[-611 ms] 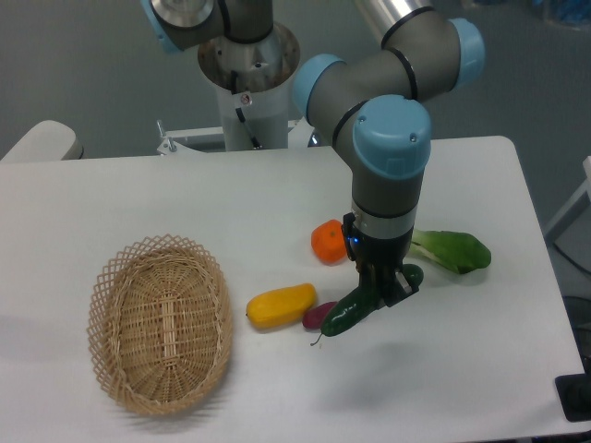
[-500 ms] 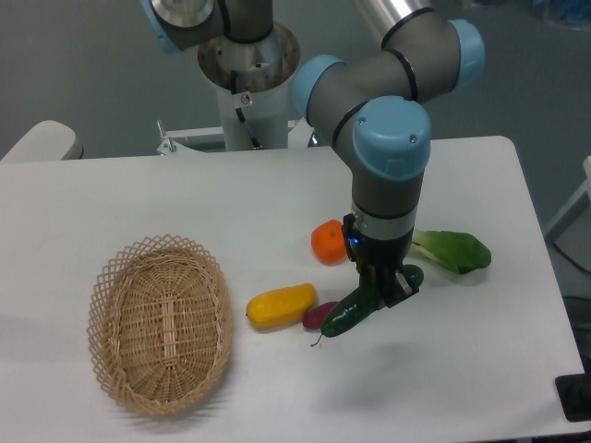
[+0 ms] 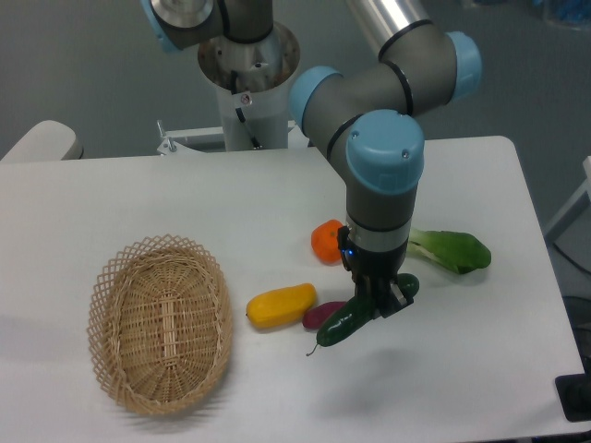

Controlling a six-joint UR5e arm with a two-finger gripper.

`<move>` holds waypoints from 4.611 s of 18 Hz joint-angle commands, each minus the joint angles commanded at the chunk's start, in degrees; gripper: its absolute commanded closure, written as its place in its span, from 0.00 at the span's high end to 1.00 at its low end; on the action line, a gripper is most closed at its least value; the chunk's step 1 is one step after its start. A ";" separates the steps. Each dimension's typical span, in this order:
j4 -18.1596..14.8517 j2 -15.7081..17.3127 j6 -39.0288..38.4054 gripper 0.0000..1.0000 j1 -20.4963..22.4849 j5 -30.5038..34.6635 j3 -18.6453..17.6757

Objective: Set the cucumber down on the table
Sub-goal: 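Carry the held green cucumber away from the eggplant with the gripper, then lower the cucumber onto the table beside the purple eggplant, then open the gripper, release the cucumber, and lift the gripper up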

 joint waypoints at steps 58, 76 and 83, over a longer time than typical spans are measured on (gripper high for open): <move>10.47 -2.39 -20.66 1.00 -10.89 3.86 -0.44; -4.99 7.91 10.96 1.00 -4.41 6.77 0.35; -5.00 7.82 19.15 1.00 0.26 6.42 0.00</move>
